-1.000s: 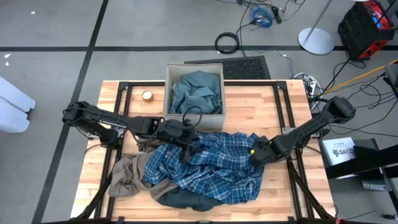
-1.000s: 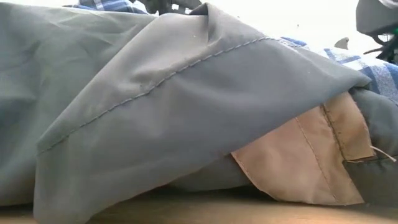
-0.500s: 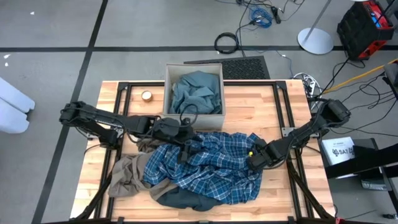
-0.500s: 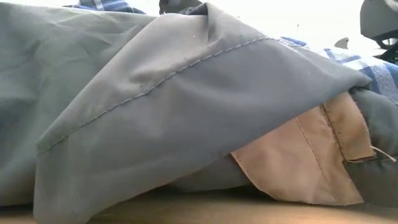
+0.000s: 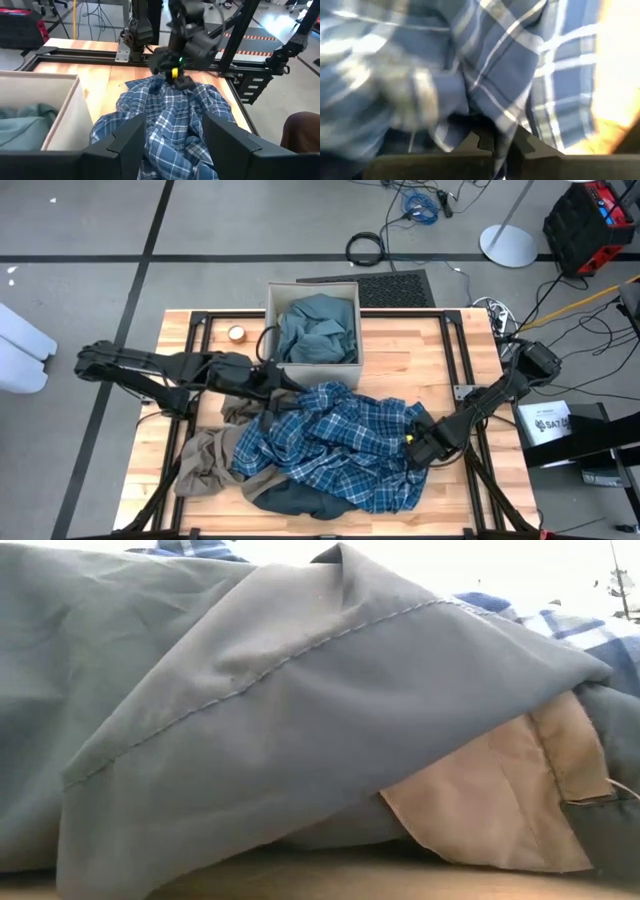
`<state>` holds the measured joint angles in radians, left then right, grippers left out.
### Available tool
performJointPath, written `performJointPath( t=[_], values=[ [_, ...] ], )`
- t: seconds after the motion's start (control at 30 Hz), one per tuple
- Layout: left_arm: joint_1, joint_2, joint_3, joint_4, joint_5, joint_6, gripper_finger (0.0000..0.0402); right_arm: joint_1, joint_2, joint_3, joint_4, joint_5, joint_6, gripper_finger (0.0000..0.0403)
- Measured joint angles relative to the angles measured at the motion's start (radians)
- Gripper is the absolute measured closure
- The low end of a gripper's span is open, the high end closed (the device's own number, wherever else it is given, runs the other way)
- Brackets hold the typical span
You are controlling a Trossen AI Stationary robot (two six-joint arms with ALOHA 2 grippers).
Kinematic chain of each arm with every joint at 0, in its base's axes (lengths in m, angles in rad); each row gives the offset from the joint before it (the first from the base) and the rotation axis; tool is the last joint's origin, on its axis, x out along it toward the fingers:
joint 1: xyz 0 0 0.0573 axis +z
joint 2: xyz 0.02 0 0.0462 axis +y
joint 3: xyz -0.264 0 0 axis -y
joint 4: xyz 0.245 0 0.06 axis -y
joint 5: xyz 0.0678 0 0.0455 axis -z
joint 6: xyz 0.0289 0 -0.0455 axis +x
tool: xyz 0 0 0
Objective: Sort clothes
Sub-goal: Put the blue plaid shirt into the laundry bin
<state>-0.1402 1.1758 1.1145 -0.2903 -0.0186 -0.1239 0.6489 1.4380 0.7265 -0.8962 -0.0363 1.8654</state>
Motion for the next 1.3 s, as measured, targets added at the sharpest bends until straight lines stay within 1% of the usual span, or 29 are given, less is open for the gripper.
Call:
performJointPath(
  t=[0.13, 0.3, 0.4, 0.47, 0.57, 0.63, 0.77, 0.9, 1.03, 1.13, 1.2, 1.3],
  values=[
    [-0.008, -0.008, 0.0, -0.01, -0.002, 0.0, 0.0198, 0.017, -0.015, 0.147, -0.207, 0.023, 0.019, 0.0401],
    [-0.024, -0.008, 0.0, -0.013, -0.002, 0.001, 0.0198, 0.034, -0.017, 0.384, -0.482, 0.095, 0.038, 0.0402],
    [-0.039, -0.008, 0.0, -0.013, -0.001, 0.007, 0.0198, 0.036, -0.018, 0.51, -0.57, 0.171, 0.03, 0.0402],
    [-0.049, -0.008, 0.0, -0.013, 0.006, 0.009, 0.0198, 0.033, -0.019, 0.577, -0.567, 0.256, -0.008, 0.0402],
    [-0.066, -0.008, 0.0, -0.018, 0.011, 0.009, 0.0198, 0.008, -0.02, 0.632, -0.482, 0.381, -0.1, 0.0403],
    [-0.077, -0.008, 0.0, -0.029, 0.014, 0.009, 0.0198, -0.019, -0.019, 0.639, -0.393, 0.426, -0.182, 0.0403],
    [-0.097, -0.037, -0.002, -0.102, 0.015, 0.006, 0.0198, -0.098, 0.02, 0.639, -0.239, 0.451, -0.371, 0.0403],
    [-0.11, -0.069, -0.002, -0.225, 0.015, -0.035, 0.0198, -0.187, 0.078, 0.639, -0.05, 0.459, -0.597, 0.0403],
    [-0.135, -0.083, -0.002, -0.273, 0.015, -0.08, 0.0198, -0.267, 0.143, 0.639, 0.216, 0.443, -0.849, 0.0403],
    [-0.164, -0.083, -0.01, -0.339, 0.015, -0.082, 0.0198, -0.318, 0.191, 0.639, 0.406, 0.366, -1.005, 0.0403],
    [-0.181, -0.083, -0.034, -0.371, 0.016, -0.105, 0.0198, -0.349, 0.23, 0.64, 0.484, 0.319, -1.066, 0.0403],
    [-0.199, -0.082, -0.073, -0.386, 0.016, -0.133, 0.0198, -0.392, 0.297, 0.64, 0.518, 0.266, -1.105, 0.0403]
  ],
)
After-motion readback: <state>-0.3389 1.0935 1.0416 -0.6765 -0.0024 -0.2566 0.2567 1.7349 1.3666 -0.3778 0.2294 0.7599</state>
